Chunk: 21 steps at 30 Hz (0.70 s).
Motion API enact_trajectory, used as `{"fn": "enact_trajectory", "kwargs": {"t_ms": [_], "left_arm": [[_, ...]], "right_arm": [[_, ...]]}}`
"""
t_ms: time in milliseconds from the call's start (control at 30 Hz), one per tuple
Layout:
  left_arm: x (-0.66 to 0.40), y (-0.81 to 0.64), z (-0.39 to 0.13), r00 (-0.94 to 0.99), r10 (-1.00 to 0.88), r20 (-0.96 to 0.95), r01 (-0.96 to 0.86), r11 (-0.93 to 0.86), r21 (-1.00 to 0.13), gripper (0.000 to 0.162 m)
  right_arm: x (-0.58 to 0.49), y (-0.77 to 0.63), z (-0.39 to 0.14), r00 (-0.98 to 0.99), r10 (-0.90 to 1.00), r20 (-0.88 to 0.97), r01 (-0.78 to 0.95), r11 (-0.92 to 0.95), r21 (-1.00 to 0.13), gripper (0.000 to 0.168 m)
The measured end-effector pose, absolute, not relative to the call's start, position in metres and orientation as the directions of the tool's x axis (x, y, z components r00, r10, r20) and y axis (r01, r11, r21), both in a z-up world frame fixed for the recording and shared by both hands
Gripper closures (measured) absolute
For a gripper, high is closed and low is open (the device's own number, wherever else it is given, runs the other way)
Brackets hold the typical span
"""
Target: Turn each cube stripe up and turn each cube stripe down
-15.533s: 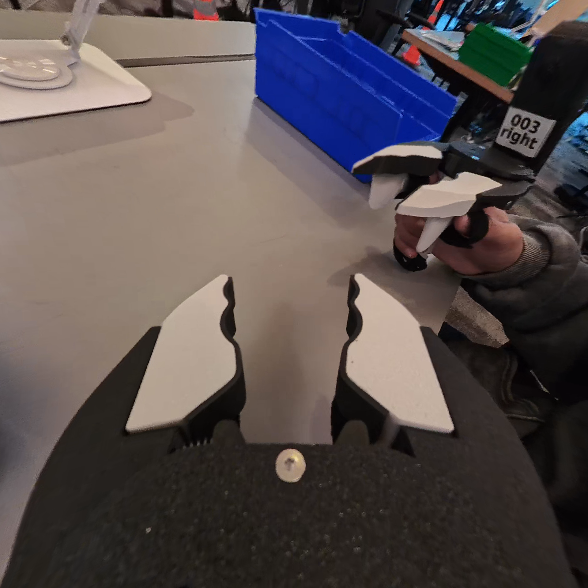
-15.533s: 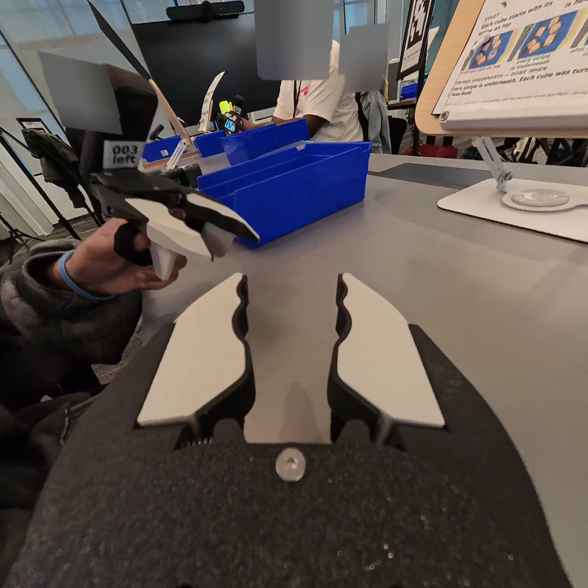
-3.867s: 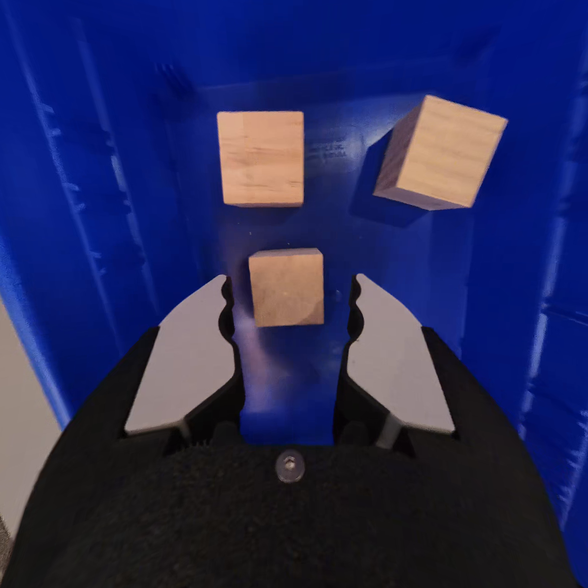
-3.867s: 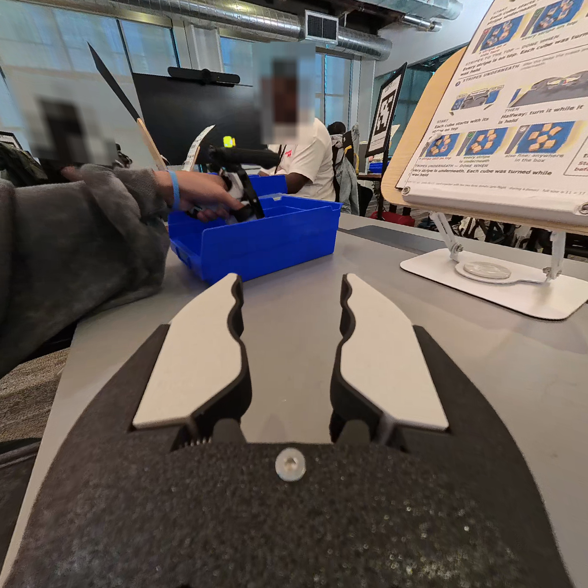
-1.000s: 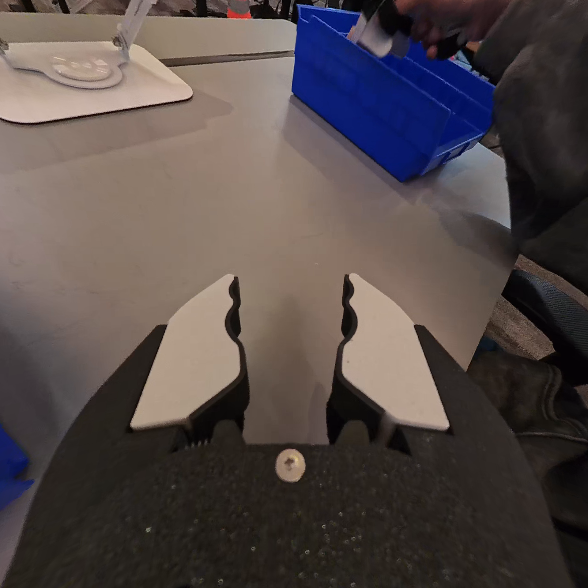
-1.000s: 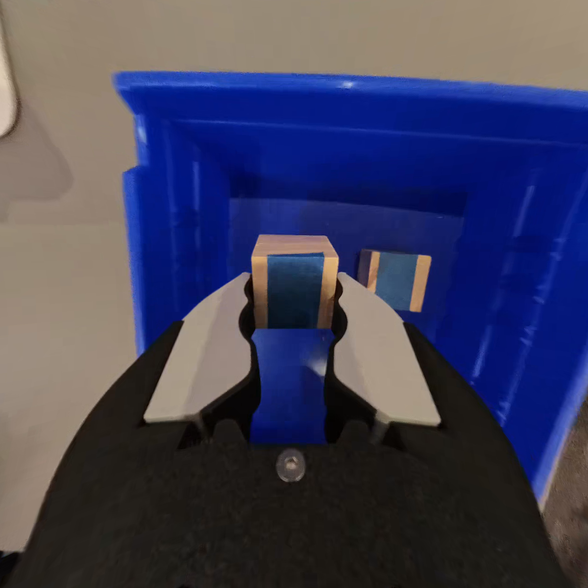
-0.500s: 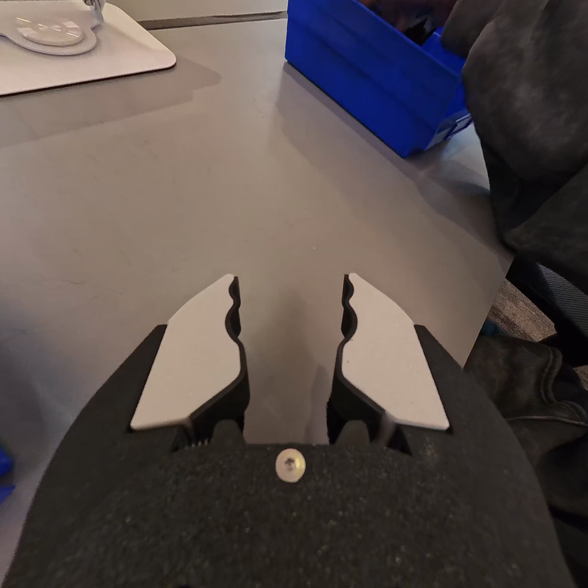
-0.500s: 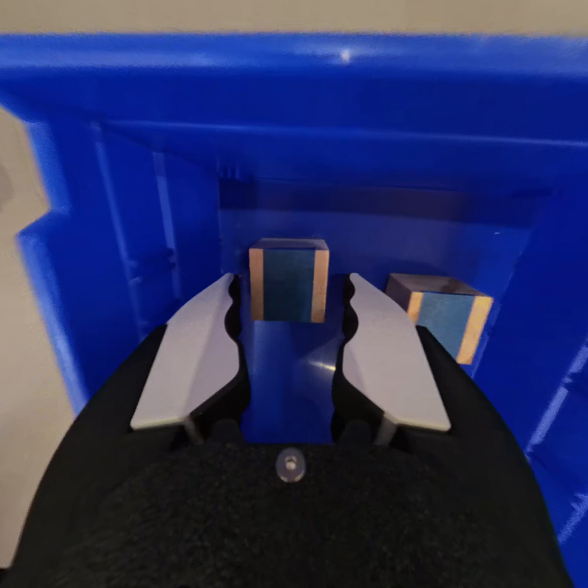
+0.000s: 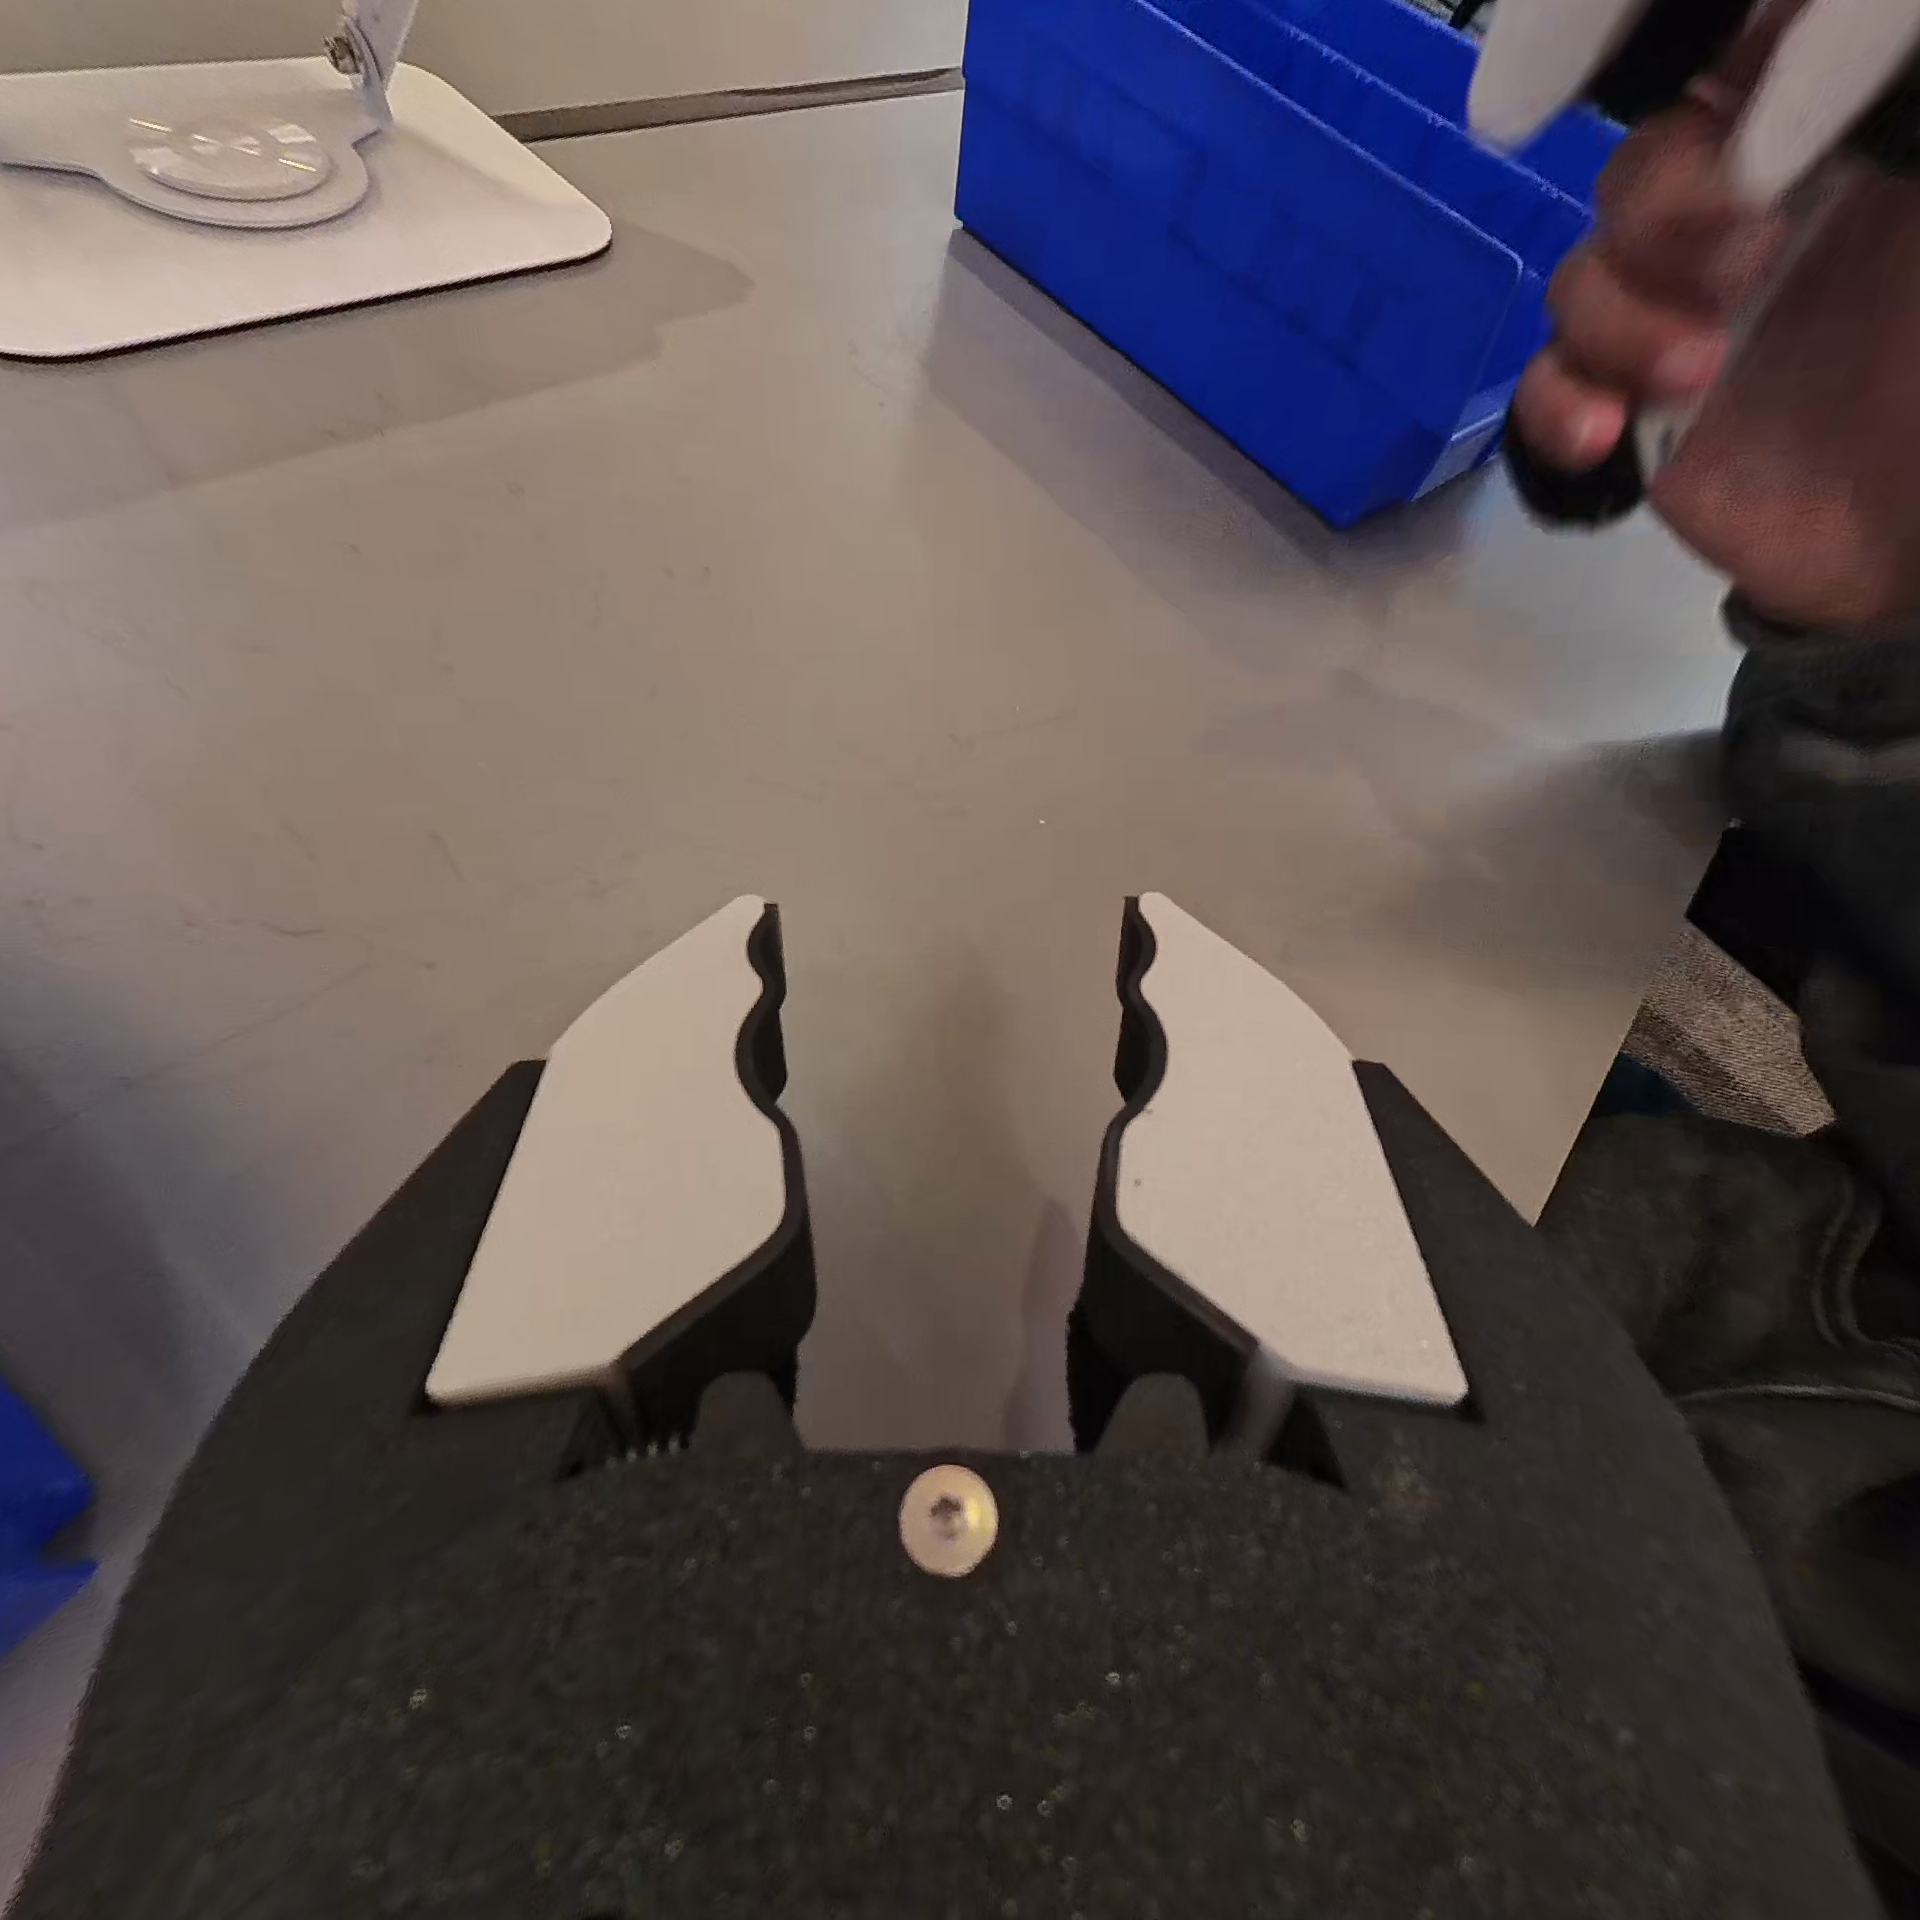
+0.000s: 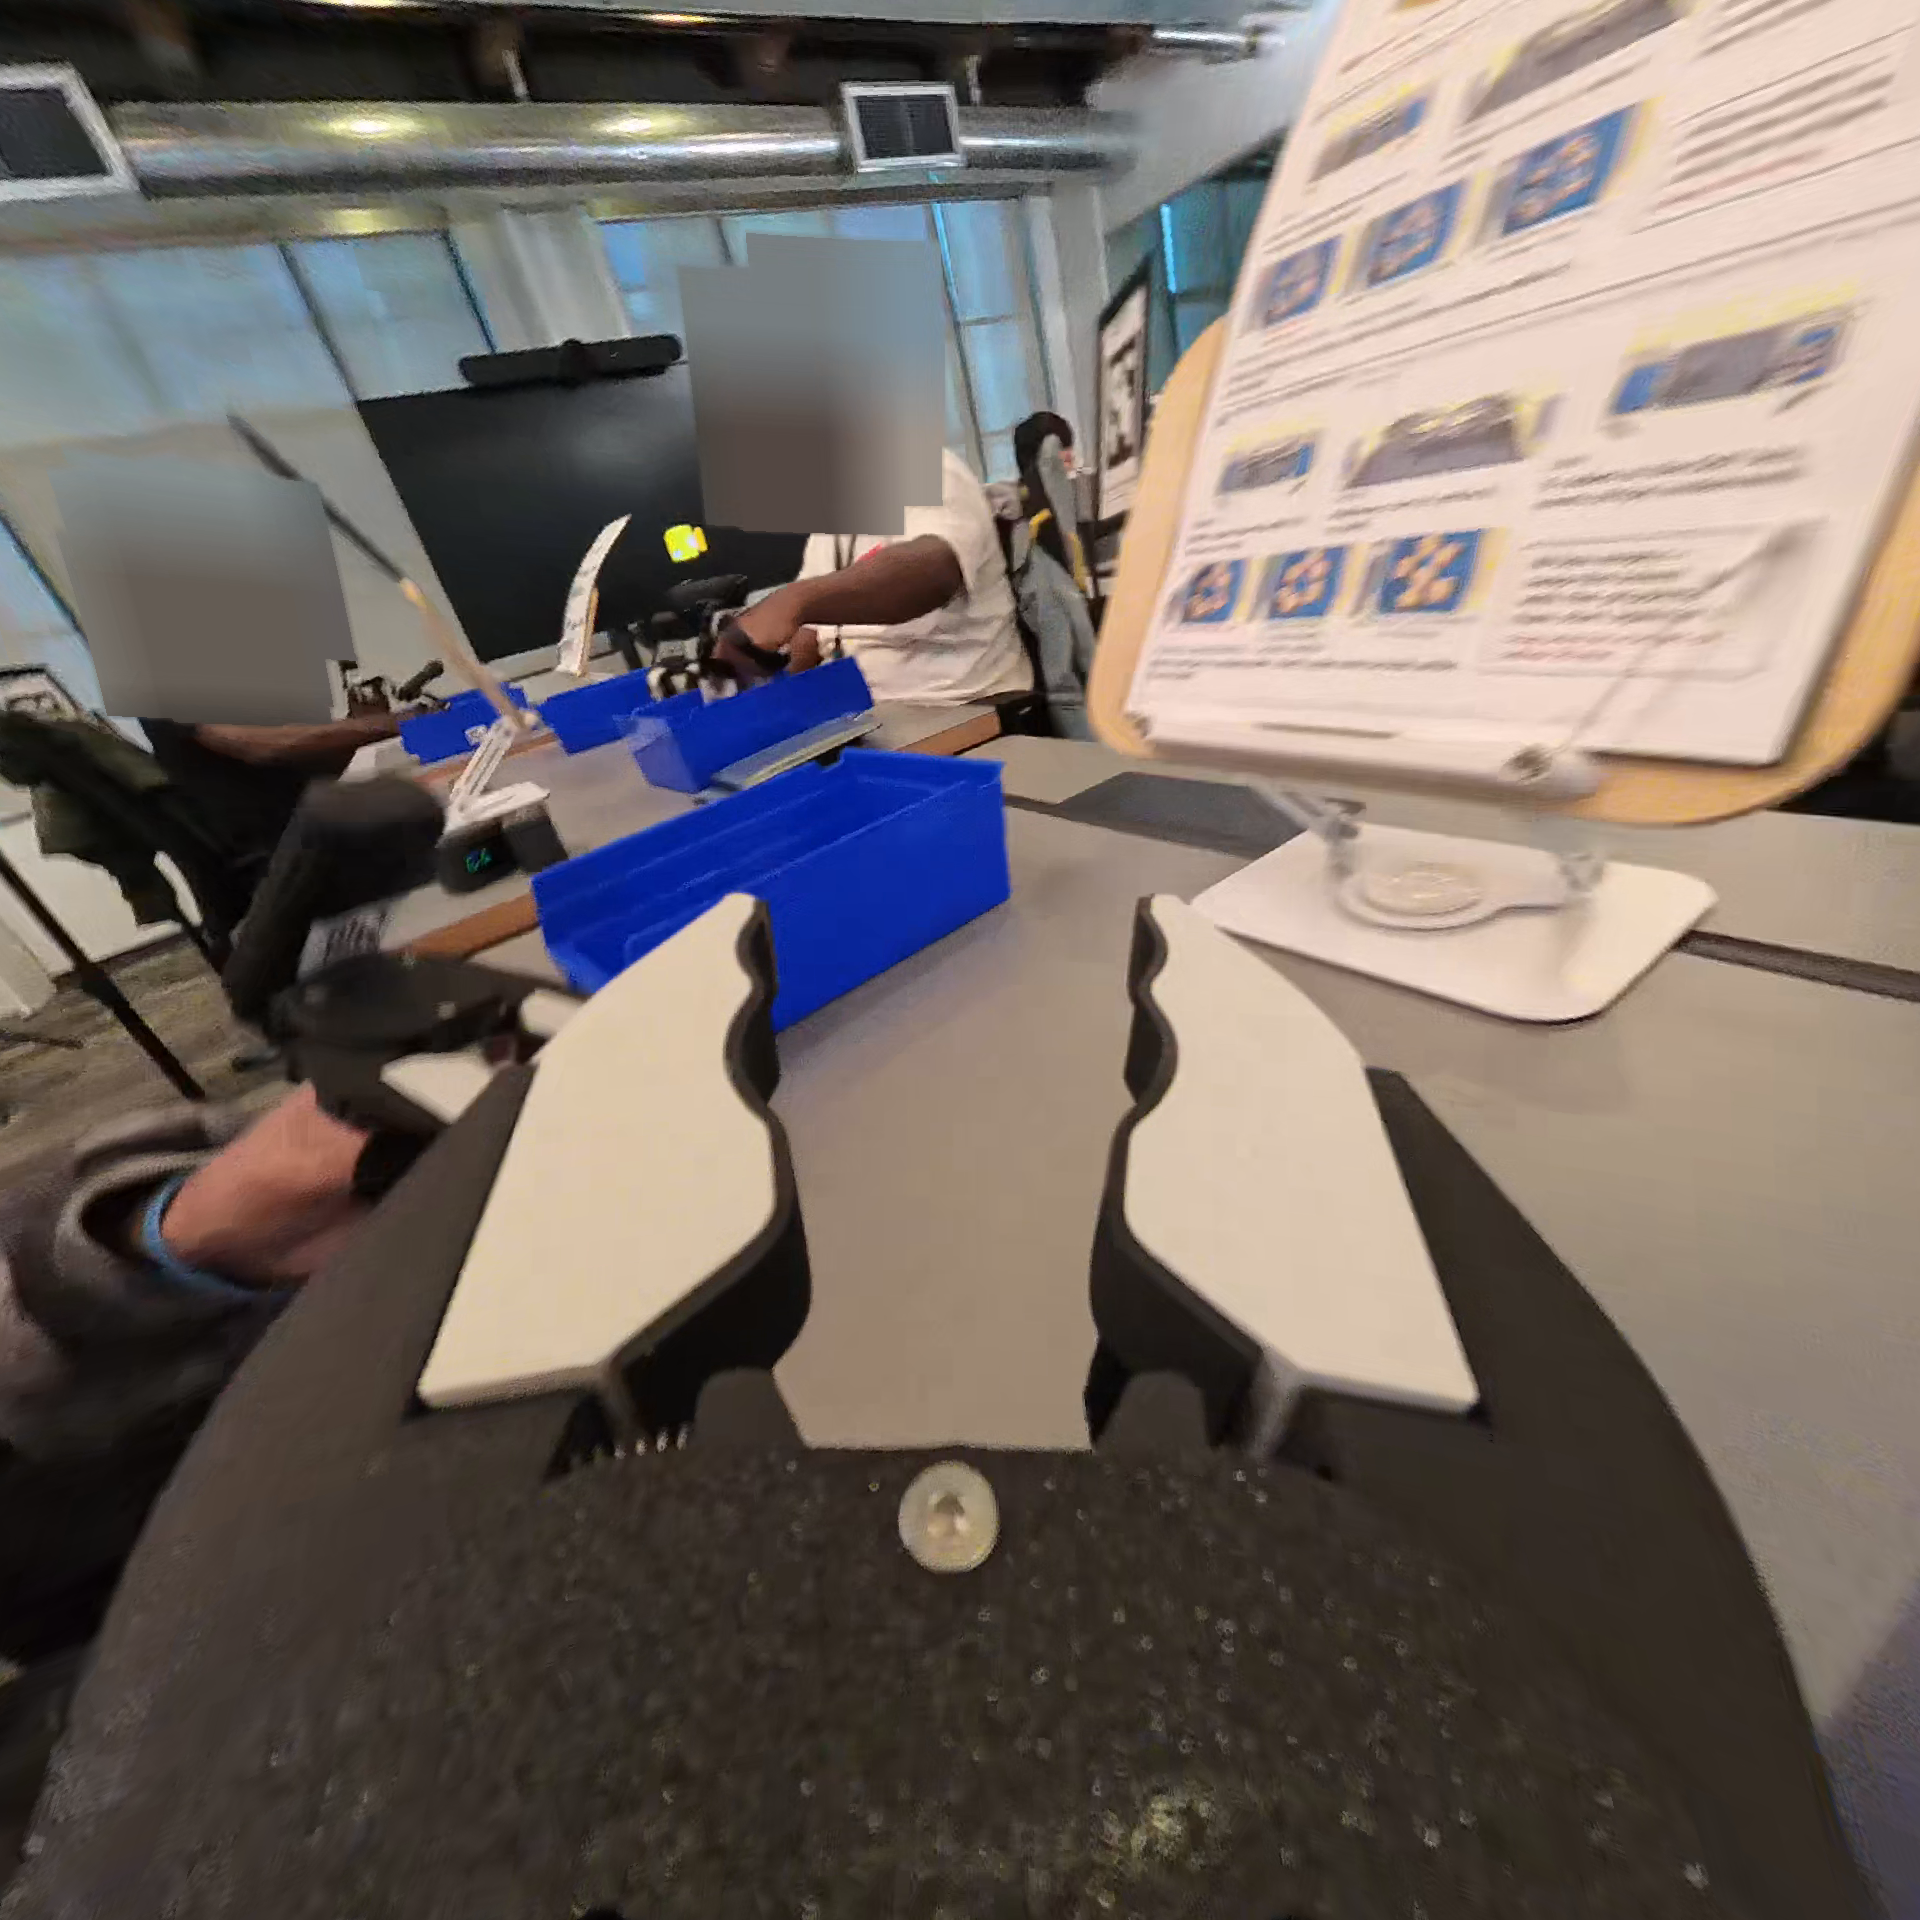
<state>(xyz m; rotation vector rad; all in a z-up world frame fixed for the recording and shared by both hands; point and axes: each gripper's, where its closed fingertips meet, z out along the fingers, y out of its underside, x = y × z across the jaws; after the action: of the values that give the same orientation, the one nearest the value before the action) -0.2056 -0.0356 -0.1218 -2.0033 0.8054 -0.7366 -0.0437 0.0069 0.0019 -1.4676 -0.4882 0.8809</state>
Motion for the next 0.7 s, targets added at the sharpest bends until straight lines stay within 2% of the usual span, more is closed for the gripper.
{"fn": "enact_trajectory", "kwargs": {"t_ms": [67,100,200,333,500,633,700], "left_arm": [[-0.205,-0.036,-0.122,0.623,-0.757,0.198,-0.270,-0.445,-0.854,0.101],[-0.205,-0.036,-0.123,0.621,-0.759,0.195,-0.274,-0.444,-0.853,0.101],[-0.209,-0.033,-0.123,0.641,-0.751,0.161,-0.286,-0.428,-0.857,0.101],[-0.212,-0.030,-0.121,0.658,-0.737,0.153,-0.280,-0.428,-0.859,0.101],[-0.225,-0.030,-0.102,0.681,-0.710,0.181,-0.239,-0.450,-0.860,0.101],[-0.296,0.009,-0.052,0.817,-0.565,0.115,-0.190,-0.452,-0.871,0.099],[-0.342,0.038,-0.047,0.875,-0.476,0.091,-0.218,-0.554,-0.803,0.095]], "right_arm": [[-0.067,-0.010,-0.023,0.600,0.782,-0.167,-0.178,-0.073,-0.981,0.106],[-0.075,-0.016,-0.034,0.595,0.794,-0.125,-0.147,-0.045,-0.988,0.100],[-0.075,-0.015,-0.057,0.662,0.749,0.008,-0.023,0.030,-0.999,0.105],[-0.077,-0.017,-0.061,0.650,0.758,-0.058,-0.083,-0.004,-0.997,0.105],[-0.082,-0.017,-0.070,0.650,0.760,-0.020,-0.037,0.005,-0.999,0.108],[-0.086,-0.020,-0.072,0.643,0.766,0.009,-0.012,0.022,-1.000,0.109],[-0.088,-0.022,-0.073,0.635,0.772,0.022,-0.001,0.028,-1.000,0.110]]}}
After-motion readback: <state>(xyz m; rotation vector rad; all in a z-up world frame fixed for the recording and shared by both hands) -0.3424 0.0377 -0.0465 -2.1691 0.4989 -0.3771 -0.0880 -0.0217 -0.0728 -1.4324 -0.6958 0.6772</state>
